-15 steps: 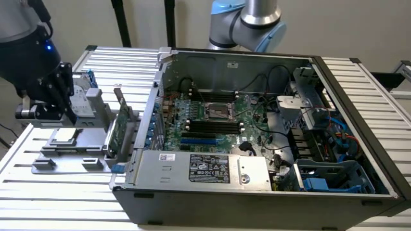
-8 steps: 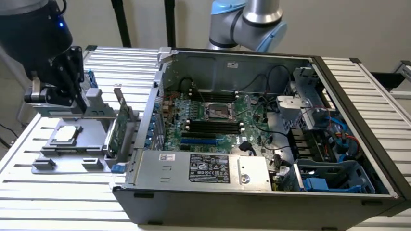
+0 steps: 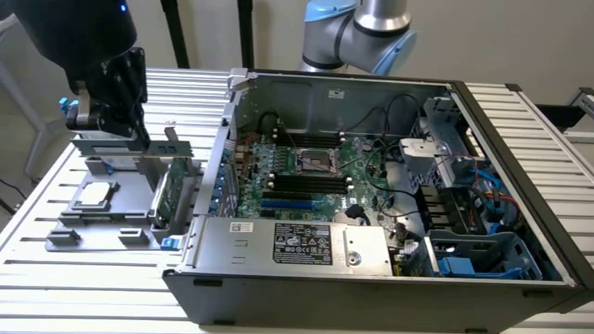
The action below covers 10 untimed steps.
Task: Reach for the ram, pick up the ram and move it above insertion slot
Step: 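Pick up the ram and move it above insertion slot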
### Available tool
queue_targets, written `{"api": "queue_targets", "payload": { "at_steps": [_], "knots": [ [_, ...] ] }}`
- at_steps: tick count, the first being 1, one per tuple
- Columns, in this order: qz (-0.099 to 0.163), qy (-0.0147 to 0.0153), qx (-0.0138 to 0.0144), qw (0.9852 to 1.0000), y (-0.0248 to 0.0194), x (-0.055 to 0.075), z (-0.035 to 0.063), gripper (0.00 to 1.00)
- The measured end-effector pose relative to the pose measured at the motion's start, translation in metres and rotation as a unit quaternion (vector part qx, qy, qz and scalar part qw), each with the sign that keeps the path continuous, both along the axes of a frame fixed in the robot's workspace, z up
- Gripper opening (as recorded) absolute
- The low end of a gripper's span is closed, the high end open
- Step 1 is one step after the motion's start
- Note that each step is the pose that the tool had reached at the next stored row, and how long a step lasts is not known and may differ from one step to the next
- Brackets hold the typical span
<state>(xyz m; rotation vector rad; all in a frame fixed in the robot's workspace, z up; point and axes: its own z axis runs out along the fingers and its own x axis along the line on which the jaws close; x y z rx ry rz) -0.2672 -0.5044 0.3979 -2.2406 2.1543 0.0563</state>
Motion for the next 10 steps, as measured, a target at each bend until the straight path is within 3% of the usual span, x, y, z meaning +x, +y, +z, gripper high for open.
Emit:
{"api": "queue_targets", "payload": {
  "at_steps": [2,5,10],
  "knots": [
    [0.0,0.0,0.0043,1.0,0.0,0.009,0.0004,0.13],
    [0.0,0.0,0.0087,1.0,0.0,0.023,0.0004,0.13],
    [0.0,0.0,0.0106,0.9999,0.0007,0.045,0.0004,0.13]
  ]
}}
